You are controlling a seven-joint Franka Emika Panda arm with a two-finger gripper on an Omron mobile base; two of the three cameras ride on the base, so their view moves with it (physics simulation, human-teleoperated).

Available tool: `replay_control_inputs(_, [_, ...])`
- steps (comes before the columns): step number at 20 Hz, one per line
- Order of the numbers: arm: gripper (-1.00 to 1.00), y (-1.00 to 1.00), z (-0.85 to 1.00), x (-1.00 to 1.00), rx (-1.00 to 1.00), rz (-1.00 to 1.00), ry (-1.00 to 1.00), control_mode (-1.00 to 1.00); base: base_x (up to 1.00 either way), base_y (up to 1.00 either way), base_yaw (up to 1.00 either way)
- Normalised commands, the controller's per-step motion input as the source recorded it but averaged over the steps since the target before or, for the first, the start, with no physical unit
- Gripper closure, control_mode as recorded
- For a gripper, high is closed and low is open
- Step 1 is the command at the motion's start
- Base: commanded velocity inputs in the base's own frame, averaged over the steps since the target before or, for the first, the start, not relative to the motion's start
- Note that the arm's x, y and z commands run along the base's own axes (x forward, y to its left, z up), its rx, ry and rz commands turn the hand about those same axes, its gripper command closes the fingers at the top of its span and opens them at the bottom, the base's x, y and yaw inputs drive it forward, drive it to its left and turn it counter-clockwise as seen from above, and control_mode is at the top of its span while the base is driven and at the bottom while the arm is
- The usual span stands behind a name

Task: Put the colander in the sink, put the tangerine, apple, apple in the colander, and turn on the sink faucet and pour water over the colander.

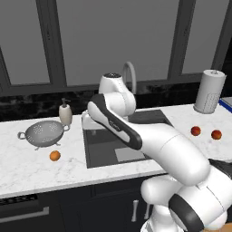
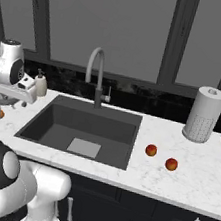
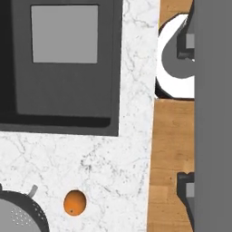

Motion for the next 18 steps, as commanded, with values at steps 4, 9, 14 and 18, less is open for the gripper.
replay_control_inputs(4, [-1.0, 0.44, -0.15, 0.38, 0.08, 0.0, 0.0, -1.0, 0.0, 0.0, 0.0])
replay_control_inputs(9, [-1.0, 0.47, -0.1, 0.51, 0.07, 0.0, 0.0, -1.0, 0.0, 0.0, 0.0])
replay_control_inputs(14, [-1.0, 0.36, -0.09, 0.43, 0.04, -0.03, 0.0, -1.0, 0.0, 0.0, 0.0])
replay_control_inputs(18, [-1.0, 0.36, -0.21, 0.24, 0.0, -0.06, 0.0, -1.0, 0.0, 0.0, 0.0])
